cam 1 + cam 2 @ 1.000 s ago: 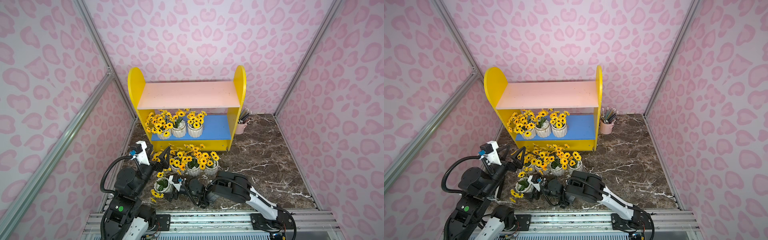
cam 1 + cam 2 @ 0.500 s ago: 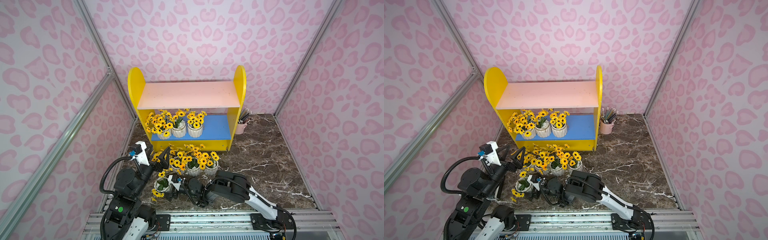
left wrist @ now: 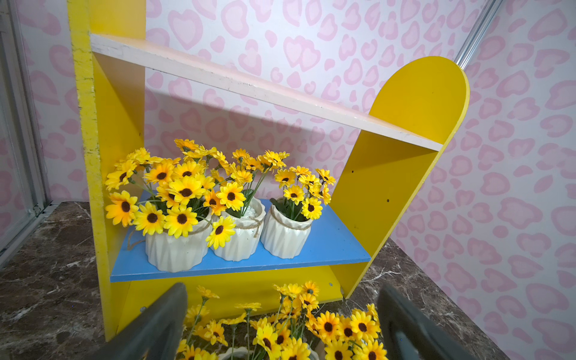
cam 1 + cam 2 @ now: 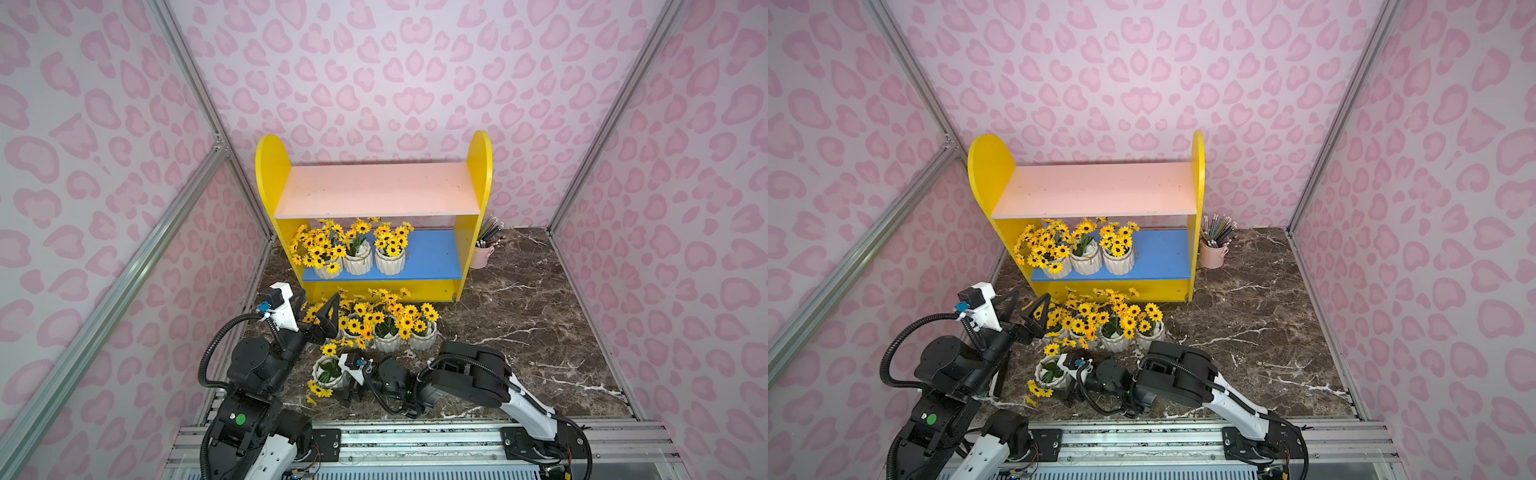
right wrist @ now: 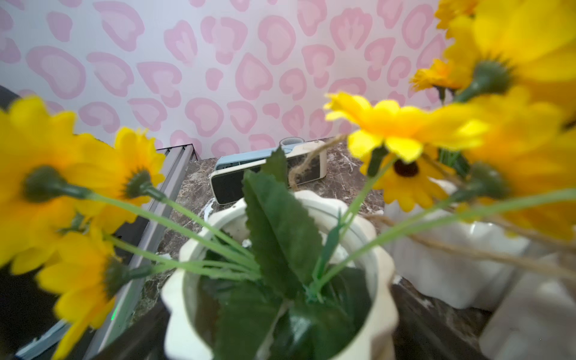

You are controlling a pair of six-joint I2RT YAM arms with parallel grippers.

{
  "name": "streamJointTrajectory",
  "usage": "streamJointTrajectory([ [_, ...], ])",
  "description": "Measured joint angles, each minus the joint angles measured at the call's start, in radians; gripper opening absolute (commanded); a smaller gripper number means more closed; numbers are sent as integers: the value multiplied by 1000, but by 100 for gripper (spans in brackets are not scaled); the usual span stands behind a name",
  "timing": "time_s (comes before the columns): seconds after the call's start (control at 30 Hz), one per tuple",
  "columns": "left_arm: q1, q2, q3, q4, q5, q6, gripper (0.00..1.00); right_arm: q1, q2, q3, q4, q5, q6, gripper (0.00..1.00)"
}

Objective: Take the sunflower pots off the shelves
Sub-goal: Place the sunflower pot at the center of the board.

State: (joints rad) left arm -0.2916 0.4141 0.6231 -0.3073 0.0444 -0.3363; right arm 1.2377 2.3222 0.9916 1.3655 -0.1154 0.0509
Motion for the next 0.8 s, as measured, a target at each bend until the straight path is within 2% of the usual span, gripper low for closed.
streamJointTrajectory([
  [0.3,0,3,10,-3,0,0,97,2,-62,-39,-7,-14,0,99],
  [0.7,0,3,48,-18,4,7,97,16,-248,-245,-8,20,-23,98],
  [0.77,0,3,48,-18,10,6,97,23,-291,-273,-25,29,-27,91],
  [0.8,0,2,48,-18,12,6,97,26,-322,-283,-39,38,-31,81],
])
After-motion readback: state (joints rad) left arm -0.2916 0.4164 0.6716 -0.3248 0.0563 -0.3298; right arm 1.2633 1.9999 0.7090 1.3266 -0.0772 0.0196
